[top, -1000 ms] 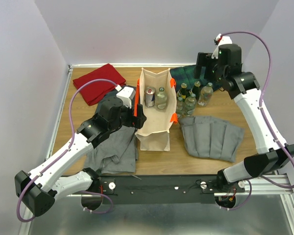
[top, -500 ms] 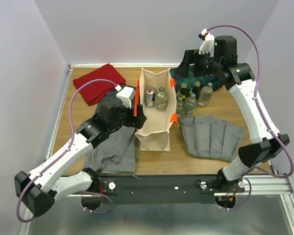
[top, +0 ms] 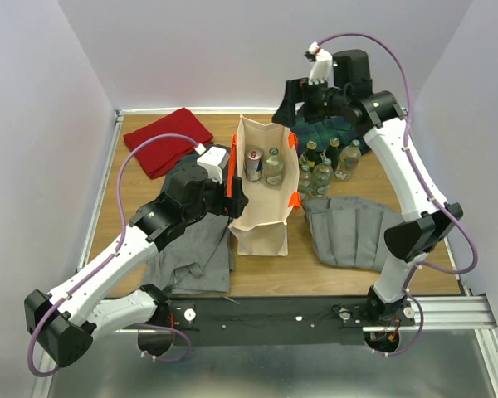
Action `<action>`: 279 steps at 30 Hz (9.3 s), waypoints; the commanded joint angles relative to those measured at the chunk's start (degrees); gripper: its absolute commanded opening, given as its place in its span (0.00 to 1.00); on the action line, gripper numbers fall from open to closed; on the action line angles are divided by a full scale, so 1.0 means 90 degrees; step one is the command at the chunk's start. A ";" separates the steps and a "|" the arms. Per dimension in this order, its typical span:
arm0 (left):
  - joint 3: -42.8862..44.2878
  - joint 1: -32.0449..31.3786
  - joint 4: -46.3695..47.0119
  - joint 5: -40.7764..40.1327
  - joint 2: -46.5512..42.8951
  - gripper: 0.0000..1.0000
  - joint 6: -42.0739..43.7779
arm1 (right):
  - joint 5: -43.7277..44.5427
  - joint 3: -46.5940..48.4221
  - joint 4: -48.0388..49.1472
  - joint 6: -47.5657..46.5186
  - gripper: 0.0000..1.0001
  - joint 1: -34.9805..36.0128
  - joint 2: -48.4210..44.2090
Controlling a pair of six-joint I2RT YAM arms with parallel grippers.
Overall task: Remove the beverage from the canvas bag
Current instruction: Take out the drink from the canvas bag.
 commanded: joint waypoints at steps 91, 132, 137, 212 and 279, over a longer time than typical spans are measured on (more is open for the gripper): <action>-0.0140 0.0039 -0.0020 -0.0063 -0.0097 0.99 0.0025 | 0.4859 -0.1468 0.1120 0.1142 0.55 0.1772 0.1605; -0.0189 0.0039 -0.0039 -0.0122 -0.0136 0.99 0.0016 | 0.4762 -0.1634 0.1355 0.1435 0.57 0.1596 0.1526; -0.0179 0.0039 -0.0039 -0.0092 -0.0106 0.99 0.0015 | 0.4722 -0.1012 0.0965 0.1387 0.58 0.1596 0.1653; -0.0218 0.0039 -0.0098 -0.0170 -0.0194 0.99 0.0015 | 0.4156 -0.0990 0.0662 0.1172 0.45 0.1391 0.1790; -0.0072 0.0039 -0.0088 -0.0024 -0.0048 0.99 -0.0043 | 0.2496 -0.0530 -0.0168 0.0214 0.01 0.1528 0.0189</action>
